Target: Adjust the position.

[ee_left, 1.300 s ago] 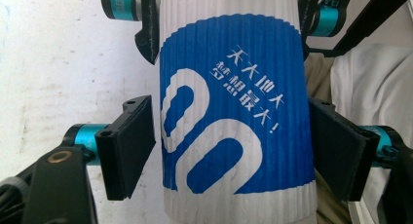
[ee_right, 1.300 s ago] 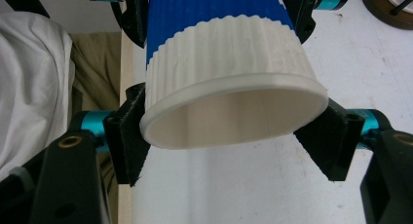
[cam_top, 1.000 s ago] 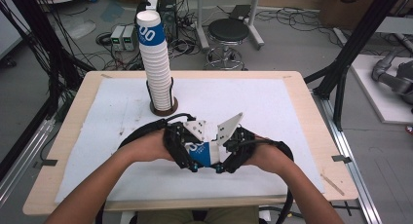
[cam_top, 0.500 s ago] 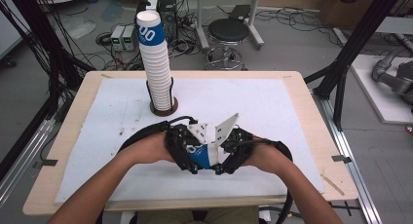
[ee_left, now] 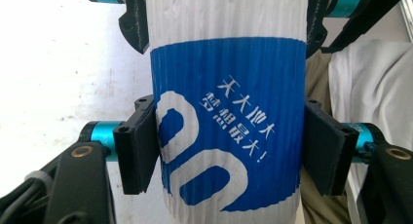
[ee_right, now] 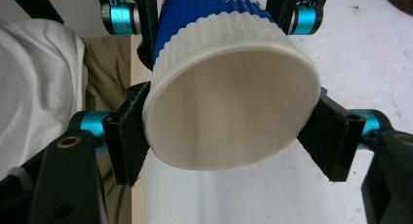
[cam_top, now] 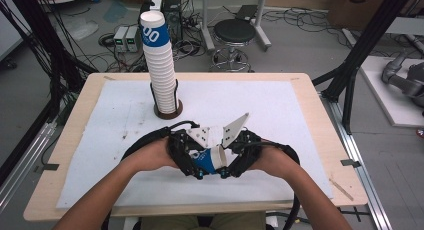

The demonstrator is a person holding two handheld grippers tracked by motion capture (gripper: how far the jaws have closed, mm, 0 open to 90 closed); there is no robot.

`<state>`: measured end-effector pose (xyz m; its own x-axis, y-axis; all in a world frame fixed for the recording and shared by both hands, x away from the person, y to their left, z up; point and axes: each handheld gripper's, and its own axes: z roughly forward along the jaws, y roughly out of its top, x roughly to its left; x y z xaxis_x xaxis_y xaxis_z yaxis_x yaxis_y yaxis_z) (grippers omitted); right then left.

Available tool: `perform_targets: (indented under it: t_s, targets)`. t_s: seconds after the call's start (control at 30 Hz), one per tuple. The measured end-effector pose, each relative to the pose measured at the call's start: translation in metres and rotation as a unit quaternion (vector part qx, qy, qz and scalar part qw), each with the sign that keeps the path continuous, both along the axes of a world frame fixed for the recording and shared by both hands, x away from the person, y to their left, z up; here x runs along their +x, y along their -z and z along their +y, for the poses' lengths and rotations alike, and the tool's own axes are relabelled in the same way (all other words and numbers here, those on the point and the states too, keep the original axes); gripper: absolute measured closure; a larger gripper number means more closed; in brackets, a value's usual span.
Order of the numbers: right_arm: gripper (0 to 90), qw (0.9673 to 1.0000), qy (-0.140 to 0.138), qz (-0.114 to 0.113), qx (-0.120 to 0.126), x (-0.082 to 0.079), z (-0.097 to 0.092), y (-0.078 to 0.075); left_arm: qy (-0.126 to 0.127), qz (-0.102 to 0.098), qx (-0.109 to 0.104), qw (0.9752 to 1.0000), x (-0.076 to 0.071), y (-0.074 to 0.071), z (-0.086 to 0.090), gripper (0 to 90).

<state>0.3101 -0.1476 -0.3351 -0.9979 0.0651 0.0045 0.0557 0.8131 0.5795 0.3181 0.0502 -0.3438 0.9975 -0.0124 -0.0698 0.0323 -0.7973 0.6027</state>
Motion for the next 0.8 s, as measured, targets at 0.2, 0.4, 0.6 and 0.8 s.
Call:
perform_targets:
  t_s: [0.2,0.4,0.6,0.8]
  targets:
    - [20.9,0.998,0.016,-0.002,0.061,0.002,-0.006,-0.008,-0.001,-0.002,-0.018,0.9998,0.0,0.006,0.006,30.8]
    - [20.5,0.9891,0.053,-0.013,0.137,0.002,-0.025,-0.018,-0.028,-0.001,-0.087,0.9958,0.002,0.016,0.021,30.4]
    - [20.5,0.9768,0.102,-0.022,0.187,0.004,-0.051,-0.018,-0.051,-0.012,-0.168,0.9844,0.003,0.024,0.038,30.2]
    - [20.5,0.9677,0.143,-0.022,0.207,0.004,-0.073,-0.01,-0.086,-0.025,-0.248,0.9646,0.003,0.032,0.056,30.2]
